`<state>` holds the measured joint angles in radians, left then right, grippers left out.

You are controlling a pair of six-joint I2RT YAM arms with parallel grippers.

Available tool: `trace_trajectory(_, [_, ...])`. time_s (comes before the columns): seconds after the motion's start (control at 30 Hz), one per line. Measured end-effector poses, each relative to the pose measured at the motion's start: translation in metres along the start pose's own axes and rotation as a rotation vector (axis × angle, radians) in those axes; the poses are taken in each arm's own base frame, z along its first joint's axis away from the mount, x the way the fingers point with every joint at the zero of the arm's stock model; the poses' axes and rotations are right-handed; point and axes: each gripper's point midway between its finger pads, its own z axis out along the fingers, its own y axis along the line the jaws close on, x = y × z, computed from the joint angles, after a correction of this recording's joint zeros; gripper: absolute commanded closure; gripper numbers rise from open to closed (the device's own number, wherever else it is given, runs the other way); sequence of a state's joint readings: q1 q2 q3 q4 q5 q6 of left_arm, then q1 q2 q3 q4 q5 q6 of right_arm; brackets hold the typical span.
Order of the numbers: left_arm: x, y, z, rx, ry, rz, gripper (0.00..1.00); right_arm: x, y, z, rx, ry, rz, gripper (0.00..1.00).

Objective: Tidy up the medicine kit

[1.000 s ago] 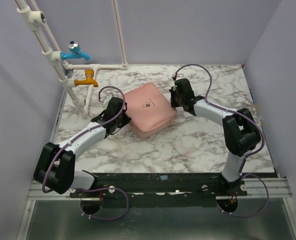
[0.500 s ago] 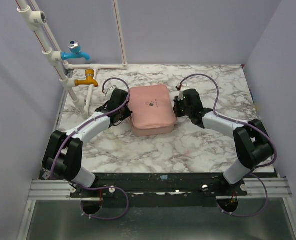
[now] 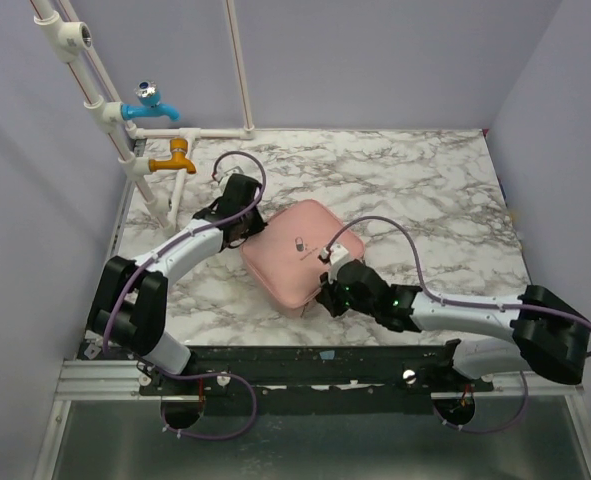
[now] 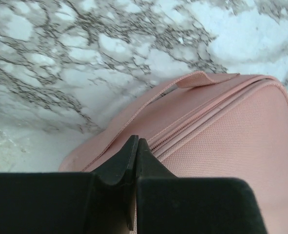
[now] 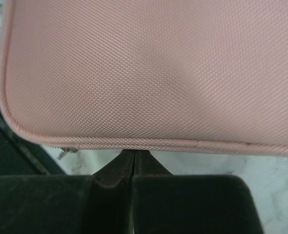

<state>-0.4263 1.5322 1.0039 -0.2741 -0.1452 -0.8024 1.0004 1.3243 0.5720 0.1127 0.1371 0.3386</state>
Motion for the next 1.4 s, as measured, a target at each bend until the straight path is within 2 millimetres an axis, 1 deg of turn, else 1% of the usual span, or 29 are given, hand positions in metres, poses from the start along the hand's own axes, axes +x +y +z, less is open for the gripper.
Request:
trace_trajectory(0.07, [0.007,-0.007,-0.002,0.030,0.023,0.029,1.00,0.003,0.017,-0.012,-0.048,-0.016,0.004,0.99])
trace_trajectory(0.13, [0.013,-0.012,-0.003,0.051,0.037,0.061,1.00,-0.002,0.023,-0.025,-0.062,-0.044,0.025,0.99])
trace_trajectory(0.2, [0.015,-0.015,-0.005,0.060,0.042,0.092,1.00,-0.010,0.020,-0.039,-0.045,-0.074,0.050,0.99])
trace_trajectory(0.3, [0.015,-0.015,-0.011,0.062,0.043,0.125,1.00,-0.023,0.008,-0.060,0.011,-0.121,0.091,0.99])
trace_trajectory(0.4, [0.008,-0.018,-0.028,0.064,0.014,0.148,1.00,-0.036,-0.004,-0.080,0.076,-0.154,0.130,0.99])
trace_trajectory(0.43, [0.003,-0.019,-0.035,0.064,-0.003,0.153,1.00,-0.041,-0.008,-0.087,0.100,-0.165,0.147,0.98])
trace_trajectory(0.53, [-0.020,-0.023,-0.067,0.065,-0.098,0.150,1.00,-0.052,-0.026,-0.103,0.199,-0.209,0.199,0.99])
trace_trajectory(0.57, [-0.029,-0.024,-0.082,0.072,-0.144,0.143,1.00,-0.054,-0.033,-0.107,0.237,-0.222,0.212,0.99])
trace_trajectory(0.6, [-0.033,-0.023,-0.089,0.070,-0.164,0.139,1.00,-0.054,-0.039,-0.109,0.274,-0.230,0.219,0.99])
trace_trajectory(0.63, [-0.041,-0.023,-0.105,0.080,-0.207,0.127,1.00,-0.054,-0.046,-0.110,0.314,-0.233,0.221,0.99])
trace_trajectory(0.7, [-0.051,-0.020,-0.129,0.100,-0.266,0.102,1.00,-0.055,-0.059,-0.109,0.393,-0.226,0.223,0.99])
trace_trajectory(0.73, [-0.053,-0.016,-0.140,0.109,-0.289,0.086,1.00,-0.056,-0.064,-0.107,0.426,-0.218,0.223,0.99])
trace_trajectory(0.77, [-0.053,-0.013,-0.146,0.115,-0.302,0.078,1.00,-0.059,-0.069,-0.104,0.454,-0.213,0.225,0.99])
trace_trajectory(0.8, [-0.050,-0.008,-0.152,0.125,-0.311,0.068,1.00,-0.062,-0.076,-0.101,0.483,-0.206,0.228,0.99])
trace_trajectory(0.87, [-0.039,0.001,-0.154,0.129,-0.304,0.057,1.00,-0.071,-0.095,-0.097,0.538,-0.204,0.246,0.99])
trace_trajectory(0.93, [-0.018,0.015,-0.150,0.126,-0.265,0.044,1.00,-0.084,-0.117,-0.096,0.586,-0.219,0.278,0.99])
trace_trajectory(0.97, [-0.011,0.020,-0.148,0.123,-0.251,0.040,1.00,-0.092,-0.128,-0.096,0.603,-0.233,0.296,0.99])
trace_trajectory(1.0, [0.006,0.031,-0.145,0.115,-0.216,0.032,1.00,-0.100,-0.138,-0.096,0.620,-0.245,0.308,0.99])
trace_trajectory(1.03, [0.016,0.039,-0.143,0.109,-0.196,0.024,1.00,-0.106,-0.148,-0.095,0.633,-0.253,0.319,0.99])
trace_trajectory(1.13, [0.039,0.054,-0.143,0.118,-0.159,-0.015,1.00,-0.116,-0.171,-0.086,0.652,-0.248,0.331,0.99])
trace_trajectory(1.2, [0.054,0.064,-0.142,0.129,-0.144,-0.049,1.00,-0.117,-0.178,-0.075,0.637,-0.230,0.330,0.99])
trace_trajectory(1.27, [0.067,0.073,-0.139,0.126,-0.121,-0.074,1.00,-0.113,-0.181,-0.064,0.605,-0.209,0.330,0.99])
trace_trajectory(1.4, [0.089,0.078,-0.125,0.106,-0.034,-0.093,1.00,-0.109,-0.183,-0.048,0.536,-0.187,0.341,0.99])
